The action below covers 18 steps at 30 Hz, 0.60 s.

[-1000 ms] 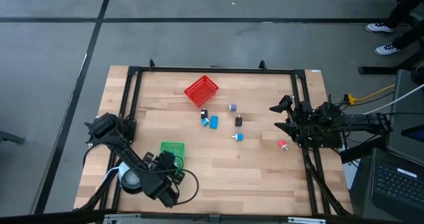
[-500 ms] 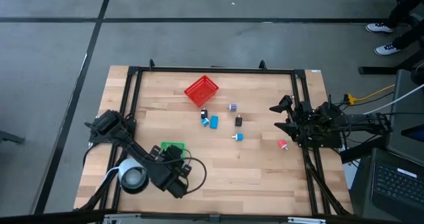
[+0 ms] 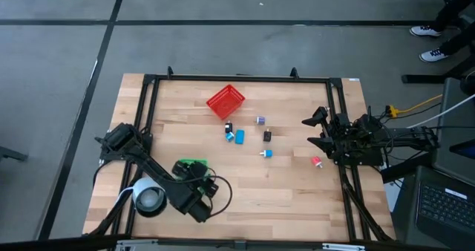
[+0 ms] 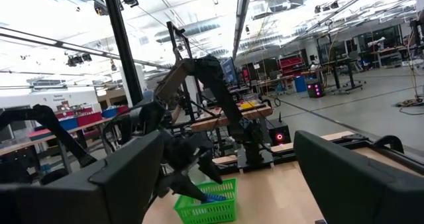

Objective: Pick & Place Office items
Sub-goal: Put the light blue digital clock into the green bin

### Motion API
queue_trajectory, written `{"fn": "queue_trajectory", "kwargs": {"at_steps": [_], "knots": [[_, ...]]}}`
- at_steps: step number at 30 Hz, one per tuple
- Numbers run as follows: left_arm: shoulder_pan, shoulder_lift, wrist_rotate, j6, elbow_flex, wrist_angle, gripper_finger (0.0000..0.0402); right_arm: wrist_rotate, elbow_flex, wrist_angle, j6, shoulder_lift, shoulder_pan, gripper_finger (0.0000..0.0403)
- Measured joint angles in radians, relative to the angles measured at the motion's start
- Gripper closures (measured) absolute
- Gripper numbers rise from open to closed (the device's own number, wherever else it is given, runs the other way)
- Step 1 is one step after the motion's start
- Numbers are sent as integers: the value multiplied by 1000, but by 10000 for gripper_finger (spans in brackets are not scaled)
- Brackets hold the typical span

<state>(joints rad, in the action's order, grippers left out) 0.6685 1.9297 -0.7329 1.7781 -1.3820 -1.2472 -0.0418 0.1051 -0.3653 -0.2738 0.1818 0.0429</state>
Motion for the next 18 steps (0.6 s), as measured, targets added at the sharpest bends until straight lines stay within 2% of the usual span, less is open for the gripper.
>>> {"fn": "queue_trajectory", "kwargs": {"at_steps": [2,4,7,9,12,18], "knots": [[-5,0,-97,-43,-27,3,112,0,0,0,0,0,0,58],[-24,0,-127,-124,-61,3,116,0,0,0,0,0,0,58],[-83,0,-77,-247,-117,16,122,0,0,0,1,0,0,58],[-136,0,-34,-268,-146,42,123,0,0,0,1,0,0,58],[-226,-1,4,-303,-158,161,124,1,0,0,1,0,0,58],[-402,7,92,-484,-158,364,124,4,0,0,2,0,0,58]]}}
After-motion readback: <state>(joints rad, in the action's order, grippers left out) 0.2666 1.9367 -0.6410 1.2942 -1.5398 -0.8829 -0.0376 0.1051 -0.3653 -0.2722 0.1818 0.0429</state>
